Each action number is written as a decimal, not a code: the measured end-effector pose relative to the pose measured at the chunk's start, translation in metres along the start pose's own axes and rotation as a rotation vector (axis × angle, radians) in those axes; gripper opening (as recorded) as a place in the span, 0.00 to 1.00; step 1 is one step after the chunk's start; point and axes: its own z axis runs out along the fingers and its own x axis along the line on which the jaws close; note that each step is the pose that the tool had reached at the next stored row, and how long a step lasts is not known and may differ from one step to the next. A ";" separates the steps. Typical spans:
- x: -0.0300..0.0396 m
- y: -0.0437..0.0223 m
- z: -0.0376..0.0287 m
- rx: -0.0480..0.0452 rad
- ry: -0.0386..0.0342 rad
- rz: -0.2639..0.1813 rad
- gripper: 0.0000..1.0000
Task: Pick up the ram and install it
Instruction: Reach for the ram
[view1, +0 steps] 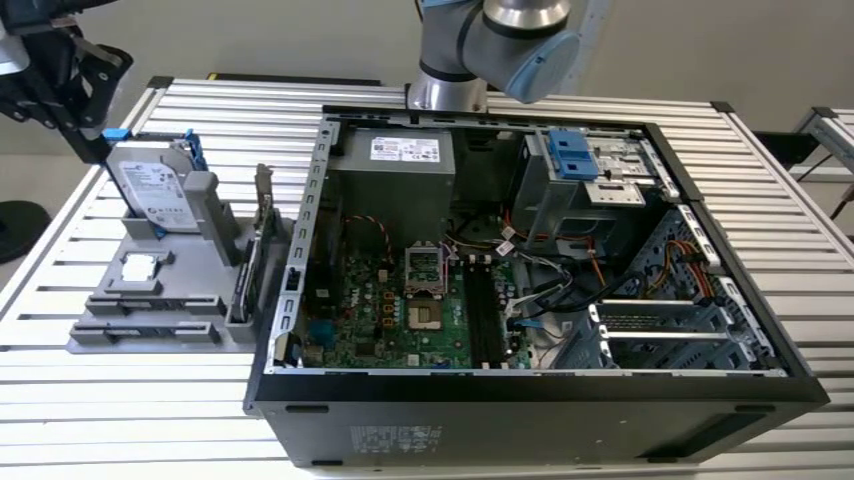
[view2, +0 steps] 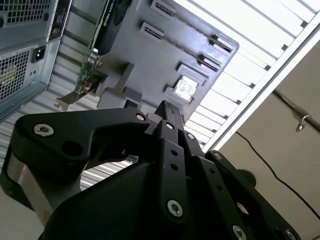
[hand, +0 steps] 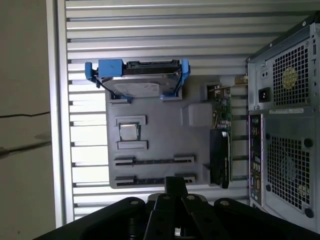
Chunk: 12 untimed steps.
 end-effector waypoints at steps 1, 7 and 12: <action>0.0002 -0.0005 0.0000 -0.0001 -0.0001 0.000 0.00; 0.0017 -0.0031 -0.0002 0.0000 0.0000 0.000 0.00; 0.0024 -0.0066 -0.0004 -0.0001 0.0000 0.000 0.00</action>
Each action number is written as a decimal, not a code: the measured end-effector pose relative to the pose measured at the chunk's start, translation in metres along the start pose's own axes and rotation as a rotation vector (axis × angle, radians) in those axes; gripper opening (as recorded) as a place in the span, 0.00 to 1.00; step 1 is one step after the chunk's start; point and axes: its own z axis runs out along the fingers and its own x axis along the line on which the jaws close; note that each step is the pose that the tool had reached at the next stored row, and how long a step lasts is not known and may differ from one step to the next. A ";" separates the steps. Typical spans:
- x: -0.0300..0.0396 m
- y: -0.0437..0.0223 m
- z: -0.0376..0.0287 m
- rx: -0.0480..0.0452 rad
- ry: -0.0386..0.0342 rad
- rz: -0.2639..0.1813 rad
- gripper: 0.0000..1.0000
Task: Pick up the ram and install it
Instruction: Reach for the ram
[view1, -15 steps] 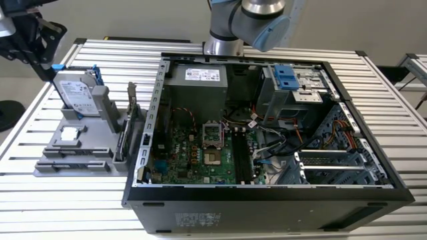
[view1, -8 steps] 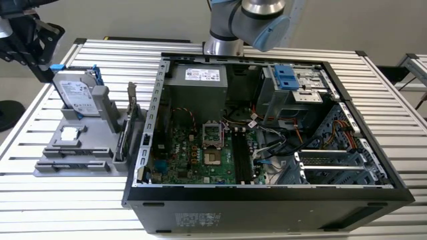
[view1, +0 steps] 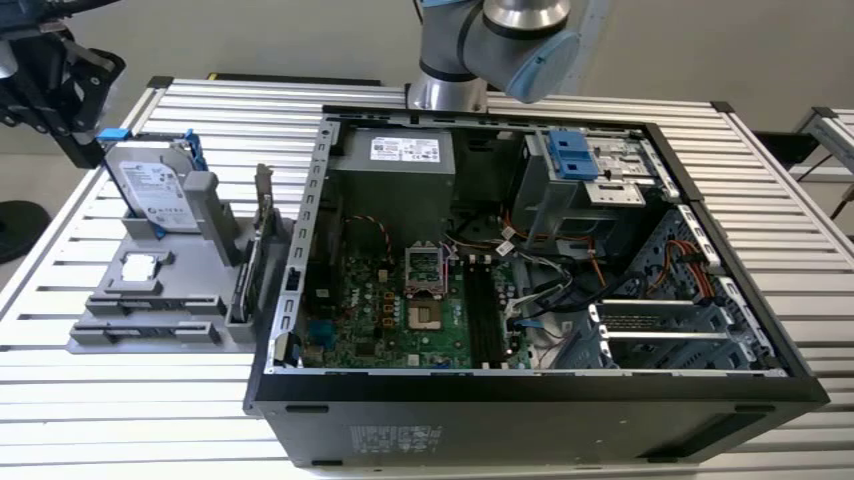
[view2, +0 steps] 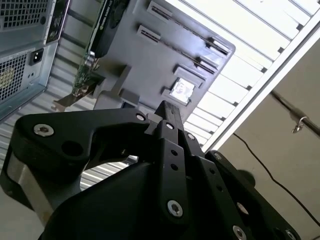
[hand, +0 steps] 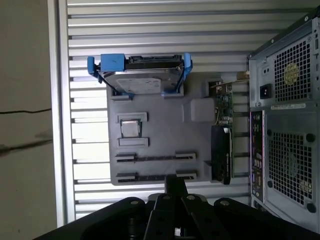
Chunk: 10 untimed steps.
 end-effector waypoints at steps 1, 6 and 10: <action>0.0000 -0.0008 0.0000 0.0000 -0.0001 0.000 0.00; -0.0001 -0.0032 -0.0002 -0.0001 0.0004 -0.007 0.00; -0.0001 -0.0057 -0.0003 -0.0004 0.0008 -0.017 0.00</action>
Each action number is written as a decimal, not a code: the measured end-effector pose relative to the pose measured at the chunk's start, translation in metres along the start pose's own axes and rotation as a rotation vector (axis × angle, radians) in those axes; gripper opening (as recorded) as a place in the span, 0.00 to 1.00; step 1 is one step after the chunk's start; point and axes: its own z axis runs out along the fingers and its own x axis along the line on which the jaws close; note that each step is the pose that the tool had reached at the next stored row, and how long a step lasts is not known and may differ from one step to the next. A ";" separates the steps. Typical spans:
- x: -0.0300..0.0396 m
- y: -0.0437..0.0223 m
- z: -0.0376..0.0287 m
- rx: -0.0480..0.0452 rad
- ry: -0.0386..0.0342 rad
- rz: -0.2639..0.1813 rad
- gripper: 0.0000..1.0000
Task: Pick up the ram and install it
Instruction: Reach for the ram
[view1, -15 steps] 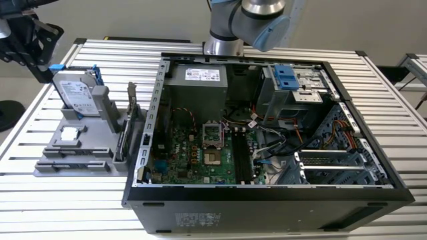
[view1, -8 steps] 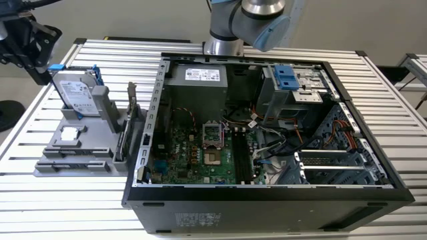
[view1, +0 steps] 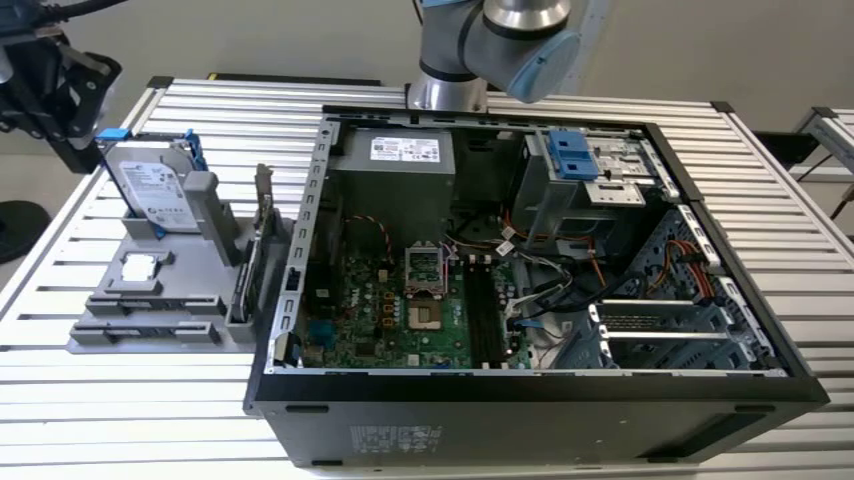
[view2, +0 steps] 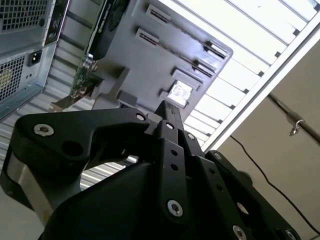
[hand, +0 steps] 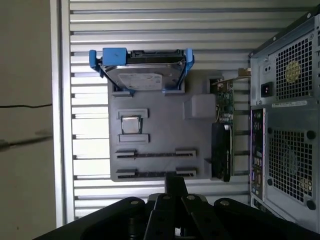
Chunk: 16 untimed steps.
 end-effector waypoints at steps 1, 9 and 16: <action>0.0000 -0.0006 0.0000 0.0000 0.0000 -0.001 0.00; -0.0001 -0.0052 -0.0003 -0.0001 0.0002 -0.002 0.00; -0.0003 -0.0102 -0.0006 0.0000 0.0002 -0.002 0.00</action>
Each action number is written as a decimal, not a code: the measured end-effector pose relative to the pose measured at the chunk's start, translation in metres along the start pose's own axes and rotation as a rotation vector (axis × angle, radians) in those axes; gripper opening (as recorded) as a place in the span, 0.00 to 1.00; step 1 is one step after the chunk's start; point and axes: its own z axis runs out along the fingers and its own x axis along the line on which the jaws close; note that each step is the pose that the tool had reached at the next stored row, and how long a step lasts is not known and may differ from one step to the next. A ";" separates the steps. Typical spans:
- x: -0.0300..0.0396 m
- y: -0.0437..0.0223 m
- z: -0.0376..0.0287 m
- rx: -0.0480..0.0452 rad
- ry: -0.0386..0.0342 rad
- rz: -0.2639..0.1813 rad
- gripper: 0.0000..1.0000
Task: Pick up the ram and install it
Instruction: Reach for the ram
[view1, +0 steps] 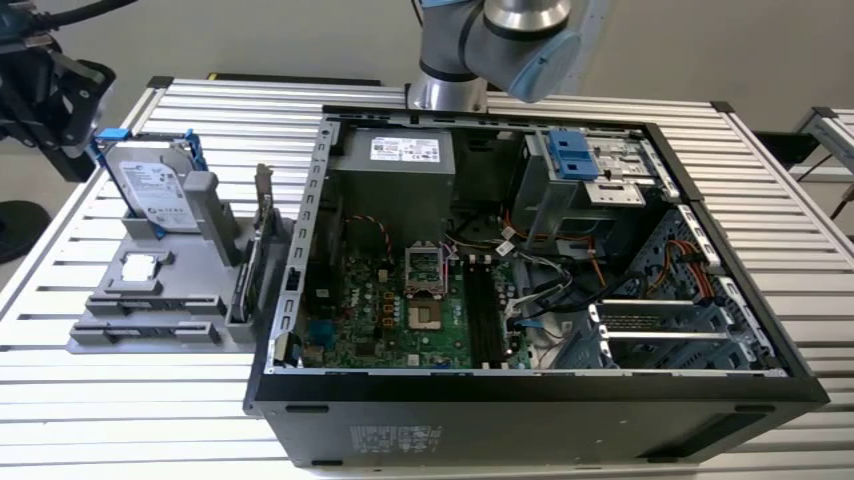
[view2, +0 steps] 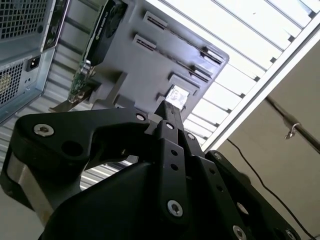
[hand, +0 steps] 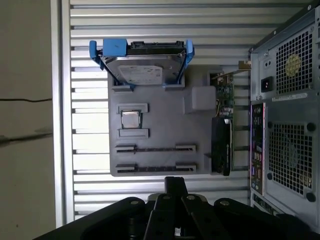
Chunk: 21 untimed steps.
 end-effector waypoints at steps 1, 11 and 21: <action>0.0000 -0.0008 0.0000 -0.0001 -0.0001 0.000 0.00; -0.0002 -0.0046 -0.0002 -0.0001 0.0000 0.000 0.00; -0.0001 -0.0046 -0.0002 0.0000 -0.0002 0.003 0.00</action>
